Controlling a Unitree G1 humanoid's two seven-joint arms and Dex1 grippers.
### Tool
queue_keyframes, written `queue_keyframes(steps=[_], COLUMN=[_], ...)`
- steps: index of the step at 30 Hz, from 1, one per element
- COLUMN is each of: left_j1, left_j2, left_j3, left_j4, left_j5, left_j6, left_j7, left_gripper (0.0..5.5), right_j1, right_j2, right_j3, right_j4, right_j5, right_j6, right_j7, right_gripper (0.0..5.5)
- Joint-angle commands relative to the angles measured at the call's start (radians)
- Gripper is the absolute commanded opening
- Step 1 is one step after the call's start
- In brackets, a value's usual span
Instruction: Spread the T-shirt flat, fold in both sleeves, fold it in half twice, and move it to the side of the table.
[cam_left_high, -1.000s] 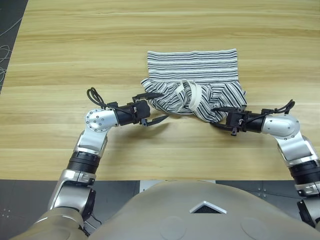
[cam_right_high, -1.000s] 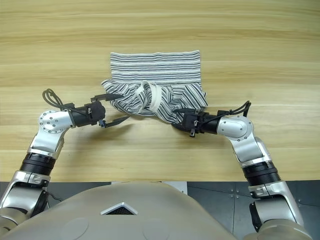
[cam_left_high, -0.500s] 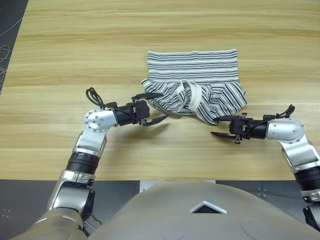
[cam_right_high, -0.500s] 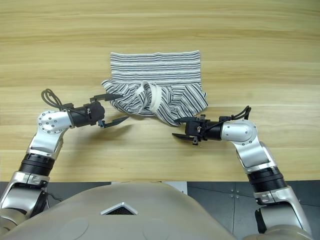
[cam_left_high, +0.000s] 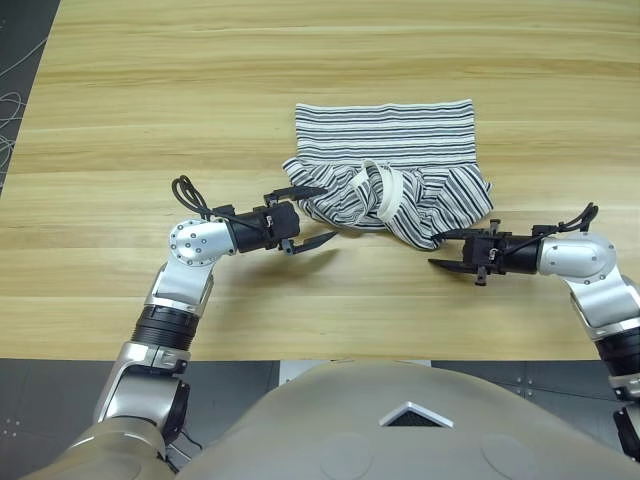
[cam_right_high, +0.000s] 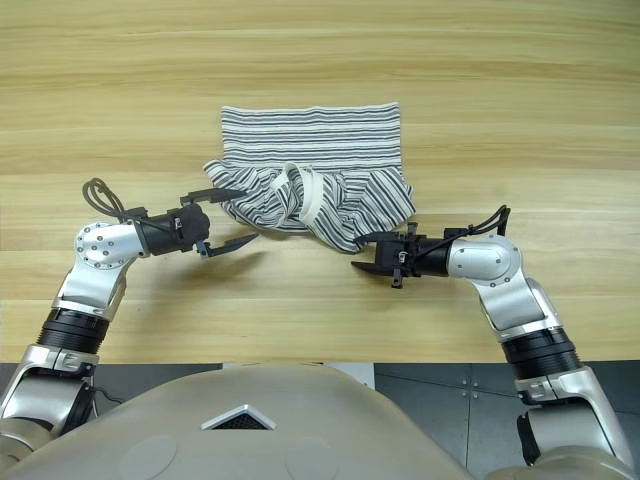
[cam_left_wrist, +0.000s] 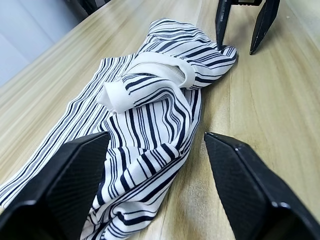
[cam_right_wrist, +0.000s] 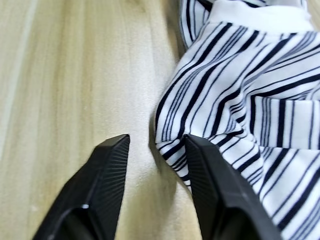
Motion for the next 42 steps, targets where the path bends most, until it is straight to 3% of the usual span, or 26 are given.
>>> queue_keyframes(steps=[1, 5, 8, 20, 27, 32, 42], left_j1=[0.002, 0.003, 0.002, -0.014, -0.026, -0.055, -0.043], left_j2=[0.013, 0.008, 0.004, -0.003, 0.077, 0.066, 0.067], left_j3=[0.004, 0.003, -0.001, -0.006, -0.084, -0.091, -0.087], left_j4=[-0.016, -0.015, -0.013, 0.011, 0.026, 0.052, 0.007], left_j5=[0.002, 0.002, 0.003, 0.014, 0.075, 0.092, 0.021], left_j6=[0.006, 0.008, 0.007, -0.001, -0.002, -0.016, -0.005], left_j7=[0.005, 0.007, 0.008, 0.009, -0.097, -0.085, -0.127], left_gripper=[3.5, 3.5, 3.5, 3.5, 3.5, 2.79, 2.74], right_j1=[0.026, -0.047, -0.053, -0.024, -0.03, -0.036, -0.039], right_j2=[-0.019, 0.072, 0.089, 0.045, 0.046, 0.054, 0.061], right_j3=[0.02, 0.016, 0.044, 0.063, 0.053, 0.059, 0.067], right_j4=[0.033, 0.191, 0.25, 0.227, 0.217, 0.218, 0.232], right_j5=[-0.031, -0.067, -0.052, 0.013, 0.037, 0.034, 0.028], right_j6=[0.04, 0.053, 0.052, 0.038, 0.047, 0.049, 0.048], right_j7=[0.016, -0.093, -0.069, 0.041, 0.042, 0.04, 0.038], right_gripper=[1.2, 0.41, 0.14, 0.14, 0.14, 0.1, 0.1])
